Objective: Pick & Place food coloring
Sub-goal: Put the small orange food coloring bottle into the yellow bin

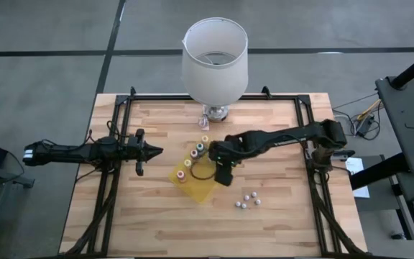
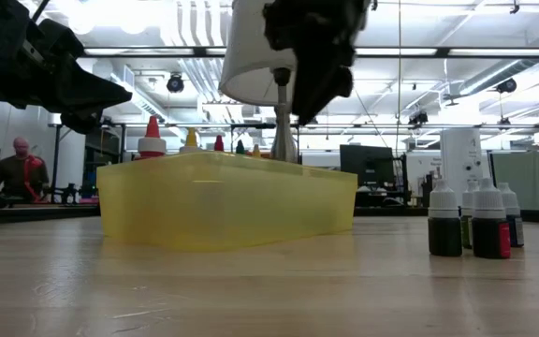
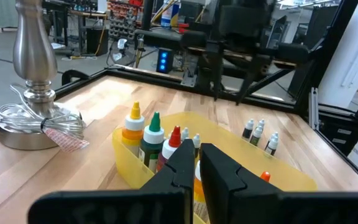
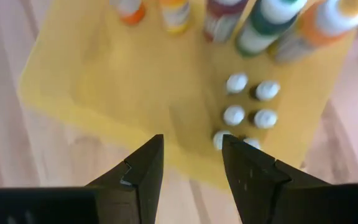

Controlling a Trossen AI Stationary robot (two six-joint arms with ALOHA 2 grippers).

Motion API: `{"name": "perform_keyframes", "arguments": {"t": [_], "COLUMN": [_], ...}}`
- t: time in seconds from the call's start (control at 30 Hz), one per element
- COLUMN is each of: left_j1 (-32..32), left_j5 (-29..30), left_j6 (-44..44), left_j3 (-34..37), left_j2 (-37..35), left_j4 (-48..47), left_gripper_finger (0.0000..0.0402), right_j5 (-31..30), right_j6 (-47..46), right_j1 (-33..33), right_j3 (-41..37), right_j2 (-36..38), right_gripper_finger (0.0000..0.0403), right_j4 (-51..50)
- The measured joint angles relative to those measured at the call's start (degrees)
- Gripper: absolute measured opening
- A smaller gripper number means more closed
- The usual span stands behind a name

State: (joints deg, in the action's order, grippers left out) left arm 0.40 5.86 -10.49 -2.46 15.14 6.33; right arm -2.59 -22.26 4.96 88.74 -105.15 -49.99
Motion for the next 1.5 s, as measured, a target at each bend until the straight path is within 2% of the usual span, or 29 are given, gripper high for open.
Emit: {"name": "perform_keyframes", "arguments": {"t": [0.27, 0.47, 0.6, 0.67, 1.13, 1.3, 1.5], "left_j1": [0.0, 0.0, 0.0, 0.0, 0.0, 0.0, 0.0], "left_j5": [0.0, 0.0, 0.0, 0.0, 0.0, 0.0, 0.0], "left_j6": [0.0, 0.0, 0.0, 0.0, 0.0, 0.0, 0.0], "left_j3": [0.0, 0.0, 0.0, 0.0, 0.0, 0.0, 0.0], "left_j2": [0.0, 0.0, 0.0, 0.0, 0.0, 0.0, 0.0], "left_j4": [-0.1, 0.0, 0.0, -0.1, -0.9, -0.9, -0.9], "left_gripper_finger": [0.0000, 0.0000, 0.0000, 0.0000, 0.0000, 0.0000, 0.0000], "right_j5": [0.7, 5.3, 10.6, 11.2, 11.9, 11.5, 5.7], "right_j6": [2.3, 6.6, 6.4, 6.0, 1.1, -0.6, -0.8], "right_j1": [5.3, 8.9, 10.3, 11.0, 14.3, 16.3, 19.8], "right_j3": [-8.3, -13.7, -17.2, -18.6, -27.8, -29.9, -30.7], "right_j2": [4.6, 7.9, 11.0, 12.2, 19.9, 19.9, 19.8], "right_gripper_finger": [0.0158, 0.0158, 0.0158, 0.0159, 0.0228, 0.0228, 0.0221], "right_j4": [2.0, 3.9, 6.2, 6.0, 5.9, 6.0, 5.8]}}
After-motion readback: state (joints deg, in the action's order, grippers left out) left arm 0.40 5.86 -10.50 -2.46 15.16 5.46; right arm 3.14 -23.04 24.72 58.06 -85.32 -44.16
